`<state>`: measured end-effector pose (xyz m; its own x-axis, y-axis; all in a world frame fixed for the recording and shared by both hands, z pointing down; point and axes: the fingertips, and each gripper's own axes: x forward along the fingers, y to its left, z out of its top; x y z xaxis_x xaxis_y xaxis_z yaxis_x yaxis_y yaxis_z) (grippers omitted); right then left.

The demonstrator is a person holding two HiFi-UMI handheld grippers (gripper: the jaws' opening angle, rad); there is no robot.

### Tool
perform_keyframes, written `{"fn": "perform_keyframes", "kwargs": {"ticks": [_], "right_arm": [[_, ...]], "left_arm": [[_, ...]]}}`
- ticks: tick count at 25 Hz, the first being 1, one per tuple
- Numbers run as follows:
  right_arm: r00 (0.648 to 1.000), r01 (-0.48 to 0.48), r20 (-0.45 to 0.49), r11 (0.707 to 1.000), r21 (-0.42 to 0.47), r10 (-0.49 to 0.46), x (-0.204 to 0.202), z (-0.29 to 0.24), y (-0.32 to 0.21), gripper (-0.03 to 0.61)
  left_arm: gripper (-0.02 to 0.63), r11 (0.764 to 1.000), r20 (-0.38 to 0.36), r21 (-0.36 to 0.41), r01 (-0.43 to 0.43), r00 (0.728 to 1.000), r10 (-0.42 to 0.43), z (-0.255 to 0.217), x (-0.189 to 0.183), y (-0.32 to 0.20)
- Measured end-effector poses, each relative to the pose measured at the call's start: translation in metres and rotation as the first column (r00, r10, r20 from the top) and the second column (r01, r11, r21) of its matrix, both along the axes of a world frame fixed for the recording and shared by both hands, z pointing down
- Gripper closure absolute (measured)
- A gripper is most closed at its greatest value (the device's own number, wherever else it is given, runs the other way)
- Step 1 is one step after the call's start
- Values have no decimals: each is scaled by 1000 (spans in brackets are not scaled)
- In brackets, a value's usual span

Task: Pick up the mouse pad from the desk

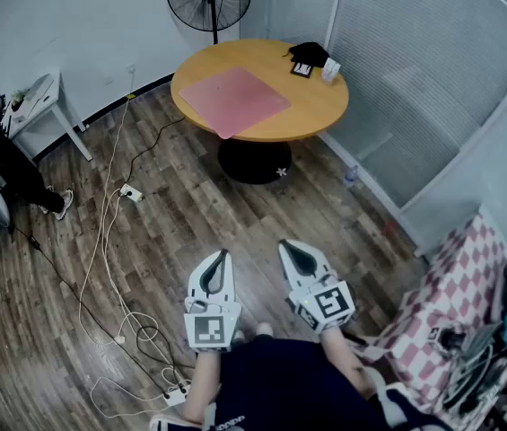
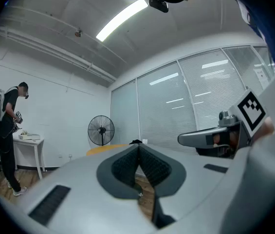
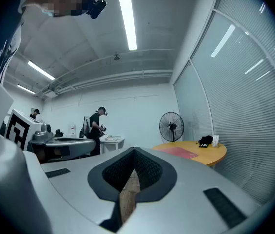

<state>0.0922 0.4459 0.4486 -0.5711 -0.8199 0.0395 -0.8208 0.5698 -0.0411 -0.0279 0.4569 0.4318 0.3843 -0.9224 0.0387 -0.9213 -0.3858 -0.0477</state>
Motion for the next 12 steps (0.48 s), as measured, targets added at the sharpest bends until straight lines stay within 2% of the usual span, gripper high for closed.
{"fn": "perform_keyframes", "kwargs": {"ticks": [12], "right_arm": [[999, 28, -35, 1000, 15, -27, 6, -4, -7, 577]], "left_arm": [[611, 1000, -8, -8, 9, 1000, -9, 2, 12, -6]]}}
